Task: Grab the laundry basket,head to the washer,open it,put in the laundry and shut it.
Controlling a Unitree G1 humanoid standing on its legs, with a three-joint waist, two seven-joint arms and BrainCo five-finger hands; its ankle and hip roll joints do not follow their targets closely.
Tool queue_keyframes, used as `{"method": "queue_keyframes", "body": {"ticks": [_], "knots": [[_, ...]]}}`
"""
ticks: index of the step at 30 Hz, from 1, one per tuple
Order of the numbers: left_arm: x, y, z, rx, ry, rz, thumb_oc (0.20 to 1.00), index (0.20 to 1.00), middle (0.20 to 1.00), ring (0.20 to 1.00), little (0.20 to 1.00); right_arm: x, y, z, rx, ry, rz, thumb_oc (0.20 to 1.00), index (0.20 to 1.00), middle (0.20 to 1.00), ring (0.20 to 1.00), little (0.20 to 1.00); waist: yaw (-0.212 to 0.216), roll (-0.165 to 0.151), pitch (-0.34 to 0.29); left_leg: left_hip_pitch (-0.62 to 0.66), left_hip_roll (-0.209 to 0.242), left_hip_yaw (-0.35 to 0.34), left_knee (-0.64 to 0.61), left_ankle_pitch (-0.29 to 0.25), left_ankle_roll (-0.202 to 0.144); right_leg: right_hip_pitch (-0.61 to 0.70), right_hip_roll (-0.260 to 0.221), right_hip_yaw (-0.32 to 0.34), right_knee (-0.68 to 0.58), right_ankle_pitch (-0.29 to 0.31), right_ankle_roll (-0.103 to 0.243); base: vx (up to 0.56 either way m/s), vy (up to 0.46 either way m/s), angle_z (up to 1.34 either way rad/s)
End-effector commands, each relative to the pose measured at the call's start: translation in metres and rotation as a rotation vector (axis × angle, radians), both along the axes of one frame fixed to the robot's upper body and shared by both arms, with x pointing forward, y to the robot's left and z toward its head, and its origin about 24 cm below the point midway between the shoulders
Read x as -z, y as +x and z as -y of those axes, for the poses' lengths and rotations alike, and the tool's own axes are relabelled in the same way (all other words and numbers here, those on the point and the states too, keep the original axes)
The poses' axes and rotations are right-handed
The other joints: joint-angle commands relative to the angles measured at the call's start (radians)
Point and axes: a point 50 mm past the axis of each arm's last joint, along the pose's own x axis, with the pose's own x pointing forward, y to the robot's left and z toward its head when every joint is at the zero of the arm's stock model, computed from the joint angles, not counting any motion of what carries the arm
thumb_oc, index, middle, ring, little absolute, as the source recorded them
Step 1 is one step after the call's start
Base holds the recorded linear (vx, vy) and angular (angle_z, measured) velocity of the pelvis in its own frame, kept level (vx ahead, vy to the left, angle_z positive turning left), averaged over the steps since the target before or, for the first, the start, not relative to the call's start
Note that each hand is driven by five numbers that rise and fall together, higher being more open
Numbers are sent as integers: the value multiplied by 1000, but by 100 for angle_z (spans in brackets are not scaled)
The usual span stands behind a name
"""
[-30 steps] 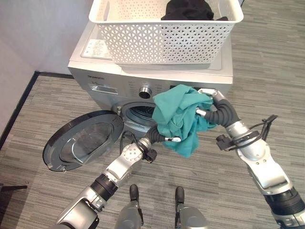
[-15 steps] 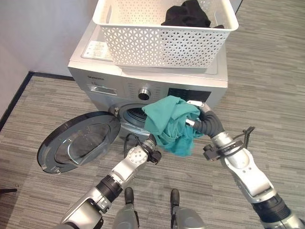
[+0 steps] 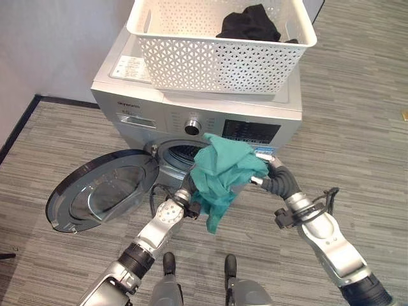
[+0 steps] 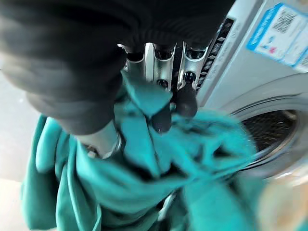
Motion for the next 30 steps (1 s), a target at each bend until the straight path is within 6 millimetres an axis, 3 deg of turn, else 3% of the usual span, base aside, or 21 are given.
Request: {"method": "queue_keyframes", "body": {"ticks": [1, 5, 7, 8, 11, 12, 13, 16, 17, 18, 20, 22, 23, 25, 30], "knots": [[-20, 9, -13, -51, -3, 132, 200, 200, 200, 200, 200, -2, -5, 19, 45, 56, 27, 1000, 1000, 1000, 1000, 1000, -1, -13, -52, -74, 8, -16, -60, 66, 6, 42, 23, 49, 104, -211, -6, 0, 0, 0], [-13, 7, -20, -73, -4, 111, 200, 200, 200, 200, 200, 12, -12, 27, 60, 160, -43, 1000, 1000, 1000, 1000, 1000, -7, -17, -52, -73, 11, -8, -60, 64, 6, 39, 23, 51, 106, -210, -4, 0, 1, -1], [-5, 4, -25, -85, -28, 74, 200, 200, 200, 200, 200, 36, -21, 37, 71, 348, -165, 1000, 1000, 1000, 1000, 1000, -16, -20, -54, -73, 15, -2, -60, 64, 6, 35, 24, 52, 108, -209, -4, 0, 2, -8], [-5, 4, -25, -85, -28, 74, 200, 200, 200, 200, 200, 36, -21, 37, 71, 348, -165, 1000, 1000, 1000, 1000, 1000, -16, -20, -54, -73, 15, -2, -60, 64, 6, 35, 24, 52, 108, -209, -4, -4, 3, -11], [11, 0, -29, -94, -61, 2, 200, 200, 200, 200, 200, 72, -31, 50, 146, 481, -307, 1000, 1000, 1000, 1000, 1000, -24, -24, -56, -75, 21, 6, -60, 65, 5, 28, 25, 53, 113, -208, -4, -7, 5, -8], [18, -1, -30, -106, -95, -39, 200, 200, 200, 200, 200, 93, -36, 58, 206, 482, -386, 1000, 1000, 1000, 1000, 1000, -26, -26, -53, -78, 23, 9, -60, 65, 5, 23, 25, 52, 116, -205, -3, 0, 0, 0], [18, -1, -30, -106, -95, -39, 200, 200, 200, 200, 200, 93, -36, 58, 206, 482, -386, 1000, 1000, 1000, 1000, 1000, -26, -26, -54, -78, 23, 9, -60, 65, 5, 23, 25, 53, 116, -205, -3, 0, 0, 0], [31, -4, -30, -131, -147, -104, 200, 200, 200, 200, 200, 132, -48, 68, 323, 500, -532, 1000, 1000, 1000, 1000, 1000, -25, -28, -47, -83, 24, 12, -60, 65, 5, 13, 26, 50, 120, -203, -2, 0, 0, 0], [31, -4, -30, -131, -147, -104, 200, 200, 200, 200, 200, 132, -48, 68, 323, 500, -532, 1000, 1000, 1000, 1000, 1000, -26, -28, -47, -83, 24, 12, -60, 65, 5, 13, 26, 50, 120, -203, -2, -21, -4, -7], [37, -6, -30, -138, -157, -130, 200, 200, 200, 200, 200, 154, -57, 73, 407, 506, -613, 1000, 1000, 1000, 1000, 1000, -24, -26, -38, -90, 24, 11, -60, 67, 5, 2, 26, 46, 127, -205, -2, -20, 0, -8], [44, -9, -28, -147, -163, -163, 200, 200, 200, 200, 200, 176, -67, 77, 502, 542, -695, 1000, 1000, 1000, 1000, 1000, -20, -22, -24, -100, 23, 8, -60, 70, 5, -10, 26, 41, 137, -208, -4, -34, 4, -6], [54, -12, -29, -177, -187, -211, 200, 200, 200, 200, 200, 202, -76, 73, 595, 519, -820, 1000, 1000, 1000, 1000, 1000, -9, -19, 1, -113, 18, 4, -60, 72, 8, -28, 25, 38, 152, -211, -4, -49, 2, -1], [54, -12, -29, -177, -187, -210, 200, 200, 200, 200, 200, 202, -76, 73, 595, 519, -820, 1000, 1000, 1000, 1000, 1000, -10, -17, -2, -117, 19, 3, -60, 73, 7, -31, 26, 37, 151, -209, -4, -43, -2, 0], [60, -13, -31, -213, -209, -240, 200, 200, 200, 200, 200, 220, -79, 63, 635, 453, -927, 1000, 1000, 1000, 1000, 1000, 6, -10, 23, -134, 15, -4, -60, 77, 13, -59, 26, 32, 170, -213, -6, -47, 6, 2], [68, -12, -35, -259, -217, -281, 200, 200, 200, 200, 200, 226, -72, 45, 601, 438, -970, 1000, 1000, 1000, 1000, 1000, 19, -8, 41, -153, 12, -4, -56, 76, 19, -84, 24, 35, 183, -215, -7, -14, 5, 1]]}}
